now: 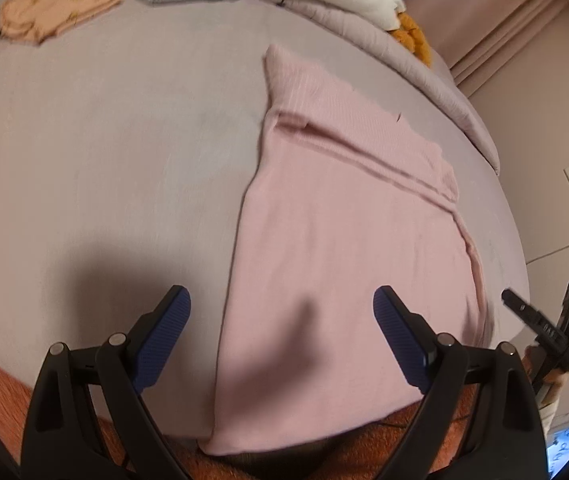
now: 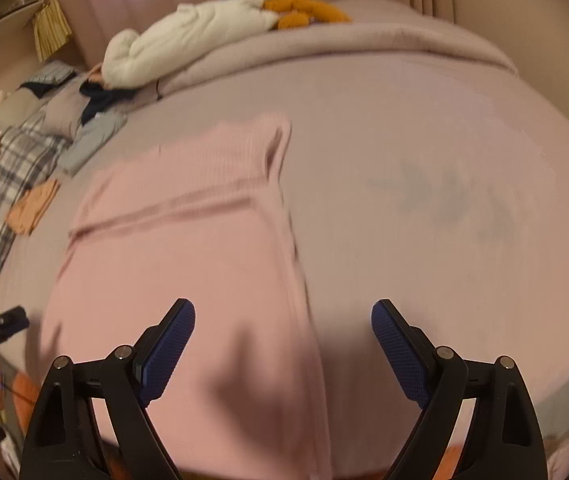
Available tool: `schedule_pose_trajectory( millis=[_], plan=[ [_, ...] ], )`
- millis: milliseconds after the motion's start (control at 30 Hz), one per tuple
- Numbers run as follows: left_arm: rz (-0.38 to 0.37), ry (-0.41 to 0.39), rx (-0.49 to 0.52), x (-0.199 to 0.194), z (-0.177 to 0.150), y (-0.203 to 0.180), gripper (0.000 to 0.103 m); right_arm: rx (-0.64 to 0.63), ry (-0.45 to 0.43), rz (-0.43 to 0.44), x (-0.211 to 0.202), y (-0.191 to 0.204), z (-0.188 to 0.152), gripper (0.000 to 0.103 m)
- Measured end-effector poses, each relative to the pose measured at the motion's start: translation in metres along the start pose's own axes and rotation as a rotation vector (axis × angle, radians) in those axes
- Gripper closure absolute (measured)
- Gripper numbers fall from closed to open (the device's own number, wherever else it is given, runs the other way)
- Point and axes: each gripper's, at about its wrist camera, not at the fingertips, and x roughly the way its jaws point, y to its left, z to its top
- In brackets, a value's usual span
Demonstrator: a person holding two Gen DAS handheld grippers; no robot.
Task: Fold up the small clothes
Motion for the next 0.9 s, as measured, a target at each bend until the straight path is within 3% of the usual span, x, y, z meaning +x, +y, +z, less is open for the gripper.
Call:
schedule_pose_trajectory(
  millis=[167, 367, 467, 533, 600, 667, 767, 900],
  plan=[
    [-0.014, 0.049, -0.033, 0.005, -0.015, 0.006, 0.014, 0.017, 0.066, 0.052, 0.003, 0.002, -0.022, 0.027],
    [-0.1, 0.094, -0.05, 0.014, -0.032, 0.004, 0.018, 0.059, 0.105, 0.064, 0.004, -0.008, -0.041, 0.043],
    [-0.12, 0.119, -0.019, 0.019, -0.037, -0.004, 0.032, 0.028, 0.104, 0.033, 0.006, -0.005, -0.045, 0.053],
    [-0.087, 0.12, 0.019, 0.022, -0.039, -0.01, 0.043, 0.011, 0.103, 0.036, 0.007, -0.003, -0.047, 0.063],
    [-0.057, 0.124, 0.062, 0.025, -0.039, -0.014, 0.076, -0.003, 0.107, 0.048, 0.011, -0.001, -0.047, 0.077],
    [-0.037, 0.127, 0.06, 0.026, -0.039, -0.013, 0.093, -0.006, 0.104, 0.061, 0.012, 0.003, -0.045, 0.093],
    [-0.069, 0.114, 0.005, 0.021, -0.035, -0.01, 0.096, 0.018, 0.103, 0.09, 0.01, 0.005, -0.041, 0.094],
    [-0.108, 0.048, 0.026, -0.002, -0.02, -0.023, 0.096, 0.047, 0.019, 0.19, -0.016, 0.007, -0.021, 0.095]
  ],
)
